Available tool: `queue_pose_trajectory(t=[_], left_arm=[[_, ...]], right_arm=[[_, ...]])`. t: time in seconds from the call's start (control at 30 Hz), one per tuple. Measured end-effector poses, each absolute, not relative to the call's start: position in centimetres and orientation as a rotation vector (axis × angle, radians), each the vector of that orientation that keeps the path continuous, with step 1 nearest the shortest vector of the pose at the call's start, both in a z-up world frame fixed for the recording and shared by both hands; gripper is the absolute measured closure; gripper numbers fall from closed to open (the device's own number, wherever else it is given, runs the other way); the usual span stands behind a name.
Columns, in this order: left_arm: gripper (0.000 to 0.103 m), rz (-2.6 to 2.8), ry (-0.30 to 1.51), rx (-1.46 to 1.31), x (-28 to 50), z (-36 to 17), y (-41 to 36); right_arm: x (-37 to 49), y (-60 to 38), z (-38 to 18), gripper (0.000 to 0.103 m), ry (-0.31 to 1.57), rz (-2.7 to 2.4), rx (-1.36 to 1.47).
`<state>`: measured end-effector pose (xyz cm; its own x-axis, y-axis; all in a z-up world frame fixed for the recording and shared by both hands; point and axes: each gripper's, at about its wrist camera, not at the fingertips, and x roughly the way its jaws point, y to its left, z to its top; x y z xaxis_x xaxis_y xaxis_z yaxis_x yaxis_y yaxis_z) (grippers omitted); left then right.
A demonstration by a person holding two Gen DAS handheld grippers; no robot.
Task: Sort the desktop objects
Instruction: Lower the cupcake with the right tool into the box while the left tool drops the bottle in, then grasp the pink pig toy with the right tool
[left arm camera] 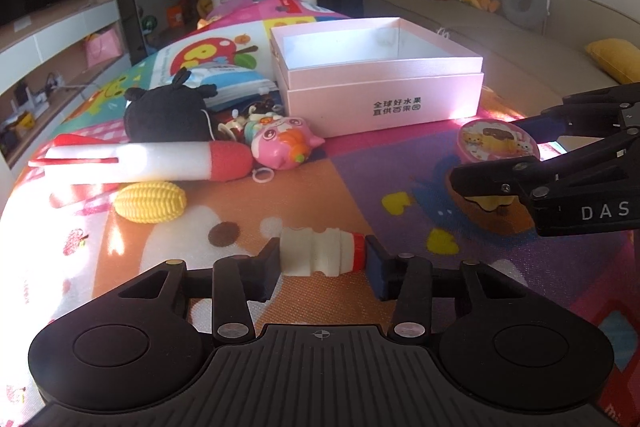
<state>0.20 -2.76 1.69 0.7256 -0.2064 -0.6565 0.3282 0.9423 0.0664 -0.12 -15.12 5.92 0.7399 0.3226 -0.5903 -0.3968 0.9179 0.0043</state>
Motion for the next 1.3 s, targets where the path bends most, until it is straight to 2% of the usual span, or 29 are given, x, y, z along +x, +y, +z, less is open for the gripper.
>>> queue_pose_trajectory(t=[0.13,0.23,0.4,0.47,0.53,0.57,0.6,0.63,0.67,0.73,1.0,1.2,1.27,1.3], left_arm=[[0.055,-0.339,0.645,0.210,-1.0,3.3,-3.6],[0.055,-0.358,0.541,0.253,-1.0,5.9,-4.7],[0.055,-0.350,0.320,0.331,2.8,9.7,-7.9],[0.051,-0.330,0.256,0.303,5.7,10.8,-8.9],[0.022,-0.308,0.276,0.249,8.4,11.4,-8.7],[0.019,-0.291,0.298,0.225,9.1,11.5,-8.3],[0.016,-0.273,0.321,0.196,9.3,11.4,-7.3],[0.010,-0.267,0.335,0.179,9.1,11.2,-6.3],[0.006,-0.253,0.349,0.174,8.5,10.8,-5.2],[0.006,-0.212,0.388,0.172,7.2,9.5,-3.3],[0.003,-0.057,0.566,0.076,2.9,3.7,3.2],[0.001,0.034,0.613,-0.042,1.9,1.6,6.7],[0.001,0.050,0.628,-0.068,1.8,0.9,7.3],[0.001,0.049,0.635,-0.087,1.8,1.0,7.5]], right_arm=[[-2.0,-16.6,7.0,0.047,0.651,0.403,-0.116],[-2.8,-17.6,9.0,0.047,0.630,0.397,-0.114],[-1.1,-19.4,15.3,0.047,0.485,0.362,-0.087],[1.2,-19.7,17.6,0.047,0.417,0.325,-0.076],[3.8,-19.9,19.2,0.042,0.369,0.283,-0.052],[5.4,-20.1,19.9,0.029,0.346,0.260,-0.037],[6.3,-20.2,20.2,0.024,0.327,0.233,-0.024],[6.9,-20.5,20.4,0.024,0.311,0.201,-0.012],[7.4,-20.7,20.3,0.024,0.306,0.182,-0.006],[7.1,-21.2,19.5,0.017,0.297,0.188,-0.002],[4.9,-16.8,11.0,0.016,0.427,0.285,-0.195],[3.4,-11.2,8.1,0.016,0.457,0.435,-0.325],[3.1,-9.4,7.4,0.023,0.454,0.463,-0.364],[3.2,-8.7,7.2,0.036,0.464,0.476,-0.372]])
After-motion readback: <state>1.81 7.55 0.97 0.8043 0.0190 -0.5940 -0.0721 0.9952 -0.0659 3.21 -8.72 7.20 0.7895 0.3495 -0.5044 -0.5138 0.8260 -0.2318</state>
